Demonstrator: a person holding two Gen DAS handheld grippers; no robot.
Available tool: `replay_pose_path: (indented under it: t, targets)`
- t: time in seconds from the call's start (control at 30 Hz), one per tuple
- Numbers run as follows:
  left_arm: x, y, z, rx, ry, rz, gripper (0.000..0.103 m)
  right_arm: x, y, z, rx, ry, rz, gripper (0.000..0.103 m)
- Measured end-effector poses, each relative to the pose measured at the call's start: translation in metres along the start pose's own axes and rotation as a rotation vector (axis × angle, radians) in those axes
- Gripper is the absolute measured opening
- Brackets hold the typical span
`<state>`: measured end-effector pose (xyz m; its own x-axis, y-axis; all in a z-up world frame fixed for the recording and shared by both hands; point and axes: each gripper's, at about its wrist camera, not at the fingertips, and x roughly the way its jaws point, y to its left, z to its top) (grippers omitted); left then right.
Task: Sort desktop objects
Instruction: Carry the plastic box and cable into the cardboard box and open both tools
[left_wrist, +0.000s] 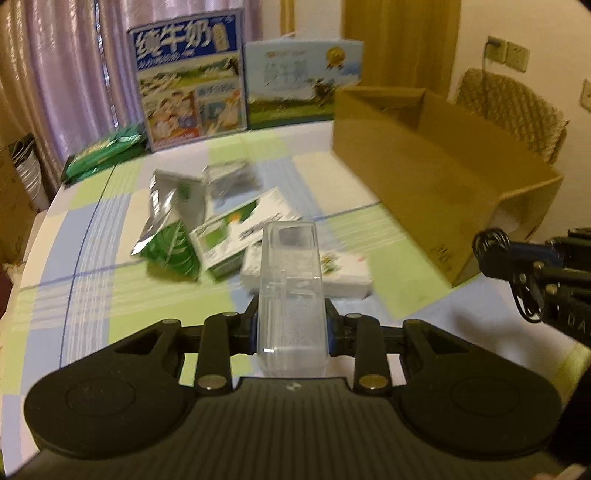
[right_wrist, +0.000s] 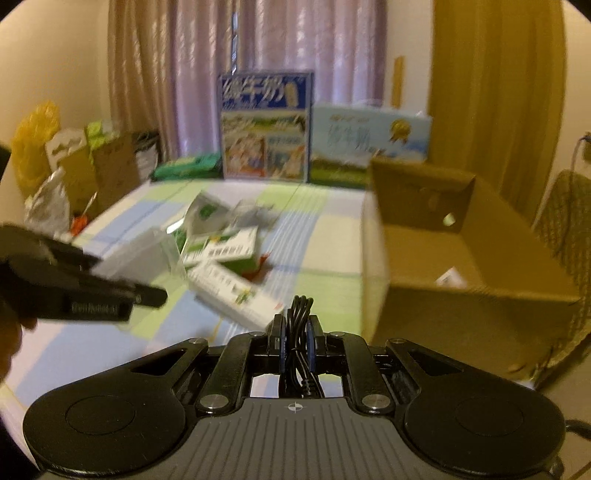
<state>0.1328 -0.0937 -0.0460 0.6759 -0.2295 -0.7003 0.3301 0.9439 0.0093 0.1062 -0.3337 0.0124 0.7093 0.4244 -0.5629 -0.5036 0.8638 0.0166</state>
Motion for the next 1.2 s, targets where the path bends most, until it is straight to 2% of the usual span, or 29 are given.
replay_pose_path:
  t: [0.33, 0.5, 0.63, 0.87, 1.2]
  targets:
    - [-0.014, -0.082, 0.073, 0.091, -0.103, -0.102, 0.026, -0.021, -0.099, 0.058, 0.153, -0.051, -0.059, 0.008]
    - [-0.001, -0.118, 0.109, 0.118, -0.127, -0.153, 0.026, -0.016, -0.144, 0.080, 0.190, -0.066, -0.078, 0.008]
    - [0.019, -0.139, 0.130, 0.116, -0.116, -0.185, 0.026, -0.006, -0.169, 0.091, 0.216, -0.068, -0.073, 0.008]
    - [0.053, -0.157, 0.143, 0.117, -0.080, -0.193, 0.026, 0.019, -0.191, 0.093, 0.242, -0.047, -0.053, 0.008]
    - [0.082, -0.164, 0.138, 0.140, -0.029, -0.180, 0.027, 0.043, -0.202, 0.083, 0.271, -0.015, -0.041, 0.008]
